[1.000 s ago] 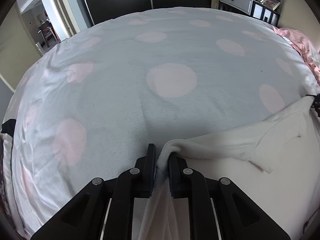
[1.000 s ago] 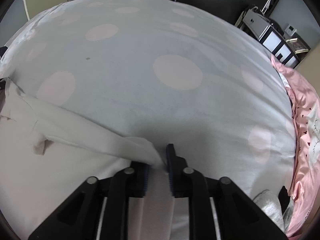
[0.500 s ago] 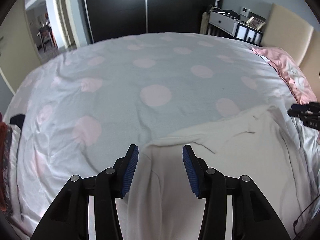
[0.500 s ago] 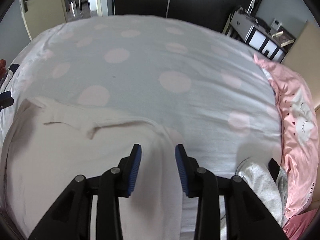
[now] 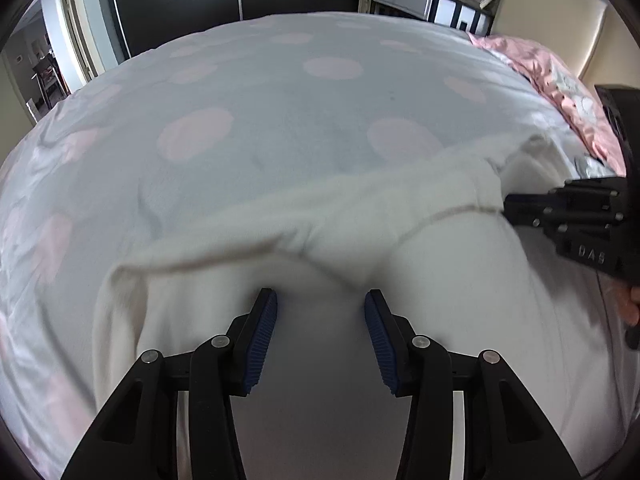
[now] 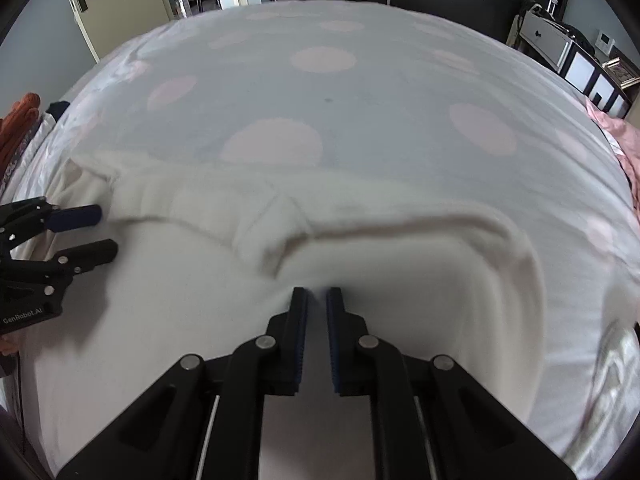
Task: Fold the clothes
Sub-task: 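Release the sweater collar with both tools and smooth it flat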
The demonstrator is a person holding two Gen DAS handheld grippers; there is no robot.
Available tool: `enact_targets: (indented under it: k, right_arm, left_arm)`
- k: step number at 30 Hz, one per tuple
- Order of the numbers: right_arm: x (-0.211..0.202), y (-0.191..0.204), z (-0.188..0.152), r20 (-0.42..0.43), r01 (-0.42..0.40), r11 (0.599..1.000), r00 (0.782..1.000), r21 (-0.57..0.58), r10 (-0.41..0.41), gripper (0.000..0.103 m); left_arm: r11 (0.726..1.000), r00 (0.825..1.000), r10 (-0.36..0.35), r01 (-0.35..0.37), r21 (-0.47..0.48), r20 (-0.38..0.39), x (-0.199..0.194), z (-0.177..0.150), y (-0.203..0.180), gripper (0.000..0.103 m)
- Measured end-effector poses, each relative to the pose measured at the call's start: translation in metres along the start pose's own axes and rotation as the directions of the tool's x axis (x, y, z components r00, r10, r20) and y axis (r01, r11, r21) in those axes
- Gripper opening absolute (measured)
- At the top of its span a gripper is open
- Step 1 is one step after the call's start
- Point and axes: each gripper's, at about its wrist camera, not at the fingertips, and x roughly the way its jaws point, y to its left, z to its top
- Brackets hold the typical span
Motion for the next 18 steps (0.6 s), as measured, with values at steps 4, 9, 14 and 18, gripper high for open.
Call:
enact_targets:
  k: [4,9,14,18]
  right_arm:
    - [0.011,-0.005,0.023,0.057,-0.046,0.999,0.997,0.023,0.045,0.009]
    - [0.018,-0.018,0.045,0.125,-0.097,0.991,0.988,0.086,0.086,0.008]
    - [0.022,-0.035,0.056,0.164,-0.185,0.959,0.975,0.216,0.151,0.011]
    - [0.023,-0.050,0.062,0.197,-0.258,0.910,0.959,0.326,0.202,0.018]
  left_arm:
    - [1.000,0.999,-0.011,0.011,0.005,0.050,0.013,0.022,0.003,0.048]
    - [0.999,0.995,-0.012,0.016,-0.041,0.095,0.020,0.046,0.015,0.048]
    - [0.989,0.996,-0.036,0.047,-0.142,0.079,0.036,0.067,0.029,0.048]
    - [0.971,0.995,-0.059,0.076,-0.227,0.080,0.028,0.069,0.031,0.048]
